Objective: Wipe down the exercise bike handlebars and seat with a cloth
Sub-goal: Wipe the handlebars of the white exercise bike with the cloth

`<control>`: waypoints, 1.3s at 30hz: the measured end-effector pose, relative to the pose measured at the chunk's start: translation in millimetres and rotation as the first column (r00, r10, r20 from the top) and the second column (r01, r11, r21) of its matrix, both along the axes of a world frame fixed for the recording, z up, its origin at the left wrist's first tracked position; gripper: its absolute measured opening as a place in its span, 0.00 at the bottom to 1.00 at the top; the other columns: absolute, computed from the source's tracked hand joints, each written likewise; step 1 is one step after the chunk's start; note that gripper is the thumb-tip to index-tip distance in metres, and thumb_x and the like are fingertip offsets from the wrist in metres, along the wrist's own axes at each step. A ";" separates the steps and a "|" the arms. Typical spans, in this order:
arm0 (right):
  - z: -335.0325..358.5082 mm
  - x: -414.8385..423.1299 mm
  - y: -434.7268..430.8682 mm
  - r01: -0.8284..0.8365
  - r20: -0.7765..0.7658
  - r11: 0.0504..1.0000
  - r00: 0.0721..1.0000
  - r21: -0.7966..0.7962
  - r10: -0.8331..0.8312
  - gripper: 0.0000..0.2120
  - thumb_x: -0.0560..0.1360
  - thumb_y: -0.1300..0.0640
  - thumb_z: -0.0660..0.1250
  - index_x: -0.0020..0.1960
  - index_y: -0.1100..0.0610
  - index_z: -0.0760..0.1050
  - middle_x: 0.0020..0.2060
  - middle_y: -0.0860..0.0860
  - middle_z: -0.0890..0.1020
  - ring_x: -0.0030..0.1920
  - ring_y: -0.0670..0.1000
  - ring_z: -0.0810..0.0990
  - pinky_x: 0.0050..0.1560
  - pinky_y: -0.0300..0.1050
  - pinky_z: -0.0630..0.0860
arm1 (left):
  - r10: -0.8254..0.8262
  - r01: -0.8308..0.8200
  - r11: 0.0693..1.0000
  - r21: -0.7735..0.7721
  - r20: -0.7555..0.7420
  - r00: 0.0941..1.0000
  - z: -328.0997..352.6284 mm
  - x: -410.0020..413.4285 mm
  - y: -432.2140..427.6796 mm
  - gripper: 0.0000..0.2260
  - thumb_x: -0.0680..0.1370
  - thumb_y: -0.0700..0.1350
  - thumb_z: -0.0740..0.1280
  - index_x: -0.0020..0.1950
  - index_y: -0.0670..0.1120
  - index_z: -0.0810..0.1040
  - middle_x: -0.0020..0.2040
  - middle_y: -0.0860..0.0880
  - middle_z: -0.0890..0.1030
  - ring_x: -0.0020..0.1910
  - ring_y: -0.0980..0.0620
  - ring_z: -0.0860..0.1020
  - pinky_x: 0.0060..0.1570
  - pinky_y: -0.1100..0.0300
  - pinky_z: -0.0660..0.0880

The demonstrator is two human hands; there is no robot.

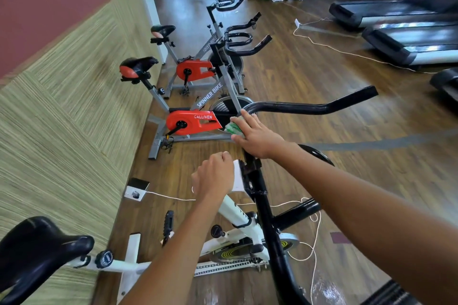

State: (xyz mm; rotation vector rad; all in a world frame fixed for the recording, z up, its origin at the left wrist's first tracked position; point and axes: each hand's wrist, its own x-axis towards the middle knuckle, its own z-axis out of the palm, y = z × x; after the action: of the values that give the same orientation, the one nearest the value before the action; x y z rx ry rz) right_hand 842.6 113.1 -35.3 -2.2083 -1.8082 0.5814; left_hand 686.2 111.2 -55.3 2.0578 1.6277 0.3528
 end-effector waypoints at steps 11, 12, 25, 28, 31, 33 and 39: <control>-5.9 5.0 4.4 -0.182 0.046 0.979 0.983 0.094 0.179 0.21 0.84 0.48 0.56 0.77 0.50 0.62 0.81 0.50 0.51 0.81 0.54 0.42 0.79 0.51 0.40 | -0.010 0.010 1.000 -0.004 -0.020 1.000 1.1 -1.0 -2.3 0.19 0.84 0.50 0.48 0.46 0.47 0.76 0.43 0.50 0.78 0.43 0.48 0.72 0.48 0.53 0.64; -5.8 2.4 6.8 -0.159 0.039 0.980 0.987 0.121 0.155 0.22 0.83 0.48 0.59 0.76 0.51 0.63 0.80 0.50 0.52 0.80 0.55 0.43 0.78 0.51 0.41 | -0.010 0.010 1.000 -0.010 -0.023 1.000 1.3 -1.3 -2.3 0.18 0.84 0.51 0.48 0.46 0.48 0.76 0.42 0.50 0.77 0.43 0.48 0.72 0.48 0.53 0.63; 66.2 60.7 -22.2 -0.047 -0.062 0.982 0.996 0.181 0.059 0.19 0.78 0.50 0.68 0.67 0.55 0.75 0.58 0.57 0.79 0.59 0.56 0.77 0.60 0.50 0.72 | -0.013 0.024 1.000 -0.020 0.434 0.901 73.7 68.7 5.4 0.09 0.80 0.46 0.61 0.43 0.48 0.77 0.40 0.48 0.81 0.38 0.48 0.76 0.37 0.55 0.69; 96.2 106.8 -47.0 -0.001 -0.088 0.985 0.996 0.171 0.016 0.22 0.79 0.47 0.67 0.70 0.55 0.71 0.58 0.56 0.79 0.56 0.56 0.78 0.52 0.44 0.71 | -0.028 0.046 0.999 -0.023 0.506 0.862 96.7 121.6 -10.3 0.06 0.79 0.46 0.63 0.47 0.47 0.78 0.43 0.48 0.81 0.43 0.46 0.78 0.43 0.52 0.73; 124.1 157.9 -81.1 0.071 -0.163 0.978 0.986 0.194 -0.039 0.20 0.79 0.45 0.66 0.66 0.53 0.70 0.51 0.53 0.79 0.48 0.53 0.78 0.43 0.43 0.71 | 0.062 -0.019 0.997 -0.074 0.651 0.757 111.4 178.0 -34.0 0.08 0.80 0.50 0.65 0.55 0.46 0.76 0.47 0.50 0.79 0.45 0.49 0.76 0.45 0.53 0.71; 136.5 198.6 -110.6 0.133 -0.315 0.964 0.947 0.231 -0.055 0.16 0.79 0.45 0.67 0.61 0.53 0.71 0.47 0.53 0.81 0.43 0.51 0.78 0.40 0.43 0.73 | 0.145 0.000 0.981 -0.192 0.739 0.658 116.5 219.8 -56.1 0.12 0.80 0.53 0.66 0.57 0.47 0.75 0.48 0.50 0.78 0.43 0.52 0.75 0.43 0.54 0.71; 143.9 297.3 -189.8 0.335 -0.945 0.937 0.327 0.098 -0.018 0.07 0.82 0.53 0.64 0.49 0.55 0.77 0.40 0.51 0.85 0.39 0.51 0.82 0.43 0.44 0.79 | 0.251 0.223 0.874 -0.431 0.795 0.552 120.3 321.1 -126.8 0.21 0.79 0.62 0.63 0.62 0.47 0.76 0.53 0.49 0.79 0.53 0.50 0.78 0.53 0.52 0.77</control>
State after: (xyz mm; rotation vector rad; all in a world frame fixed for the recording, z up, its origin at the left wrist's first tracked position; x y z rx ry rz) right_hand 1139.9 -76.6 108.6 -1.2763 -0.8796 1.1493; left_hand 1007.3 -15.6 65.0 1.1445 0.9581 0.7164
